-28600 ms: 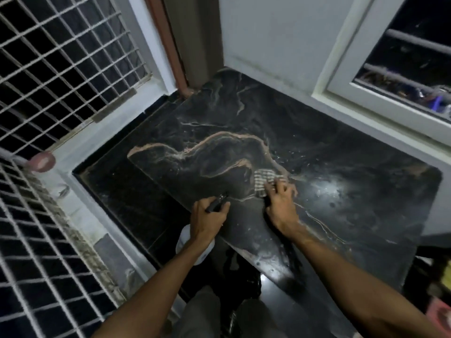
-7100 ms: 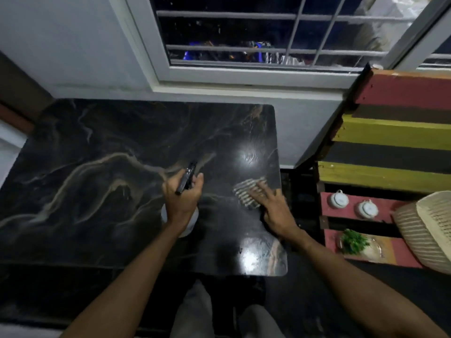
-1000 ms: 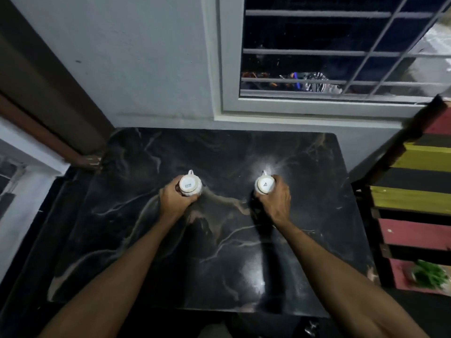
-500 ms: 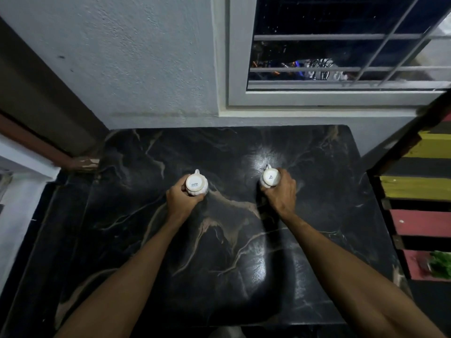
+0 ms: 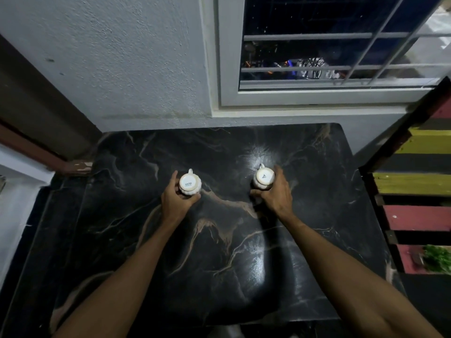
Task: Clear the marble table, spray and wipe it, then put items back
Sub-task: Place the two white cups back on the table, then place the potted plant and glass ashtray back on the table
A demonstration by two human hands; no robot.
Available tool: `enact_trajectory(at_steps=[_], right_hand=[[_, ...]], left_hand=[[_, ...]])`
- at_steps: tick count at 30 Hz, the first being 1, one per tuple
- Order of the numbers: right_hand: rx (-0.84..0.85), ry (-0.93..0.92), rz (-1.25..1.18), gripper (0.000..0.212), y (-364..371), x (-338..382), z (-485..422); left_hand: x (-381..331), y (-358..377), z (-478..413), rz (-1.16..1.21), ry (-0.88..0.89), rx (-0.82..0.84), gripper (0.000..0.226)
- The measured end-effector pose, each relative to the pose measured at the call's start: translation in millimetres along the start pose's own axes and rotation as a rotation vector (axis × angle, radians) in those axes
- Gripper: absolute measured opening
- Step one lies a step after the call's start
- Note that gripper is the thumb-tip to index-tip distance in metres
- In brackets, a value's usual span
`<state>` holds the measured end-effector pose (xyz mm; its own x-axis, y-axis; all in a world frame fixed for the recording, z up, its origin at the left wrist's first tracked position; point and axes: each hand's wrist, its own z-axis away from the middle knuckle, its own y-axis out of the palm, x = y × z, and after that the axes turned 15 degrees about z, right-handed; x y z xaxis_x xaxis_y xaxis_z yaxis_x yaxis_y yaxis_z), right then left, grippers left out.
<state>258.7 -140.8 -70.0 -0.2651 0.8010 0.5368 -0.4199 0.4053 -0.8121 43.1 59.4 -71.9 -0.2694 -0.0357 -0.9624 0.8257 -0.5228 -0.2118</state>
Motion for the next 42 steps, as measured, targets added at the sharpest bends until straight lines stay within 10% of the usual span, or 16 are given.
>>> enact_trajectory(at_steps=[9, 23, 30, 42], right_hand=[[-0.091, -0.057, -0.129, 0.098, -65.4, -25.0, 51.4], [-0.498, 0.247, -0.151, 0.035, -228.3, -327.9, 111.6], [-0.548, 0.526, -0.174, 0.025, -280.9, -521.9, 125.1], [-0.259, 0.646, -0.104, 0.038, -227.8, -718.5, 40.7]], left_hand=[[-65.5, 42.9, 55.6, -0.185, 0.248, -0.08, 0.091], [-121.6, 408.0, 246.3, -0.2, 0.446, 0.595, 0.052], [-58.5, 579.9, 338.6, -0.313, 0.166, 0.948, 0.073], [152.6, 717.9, 326.2, -0.271, 0.01, 0.846, 0.121]])
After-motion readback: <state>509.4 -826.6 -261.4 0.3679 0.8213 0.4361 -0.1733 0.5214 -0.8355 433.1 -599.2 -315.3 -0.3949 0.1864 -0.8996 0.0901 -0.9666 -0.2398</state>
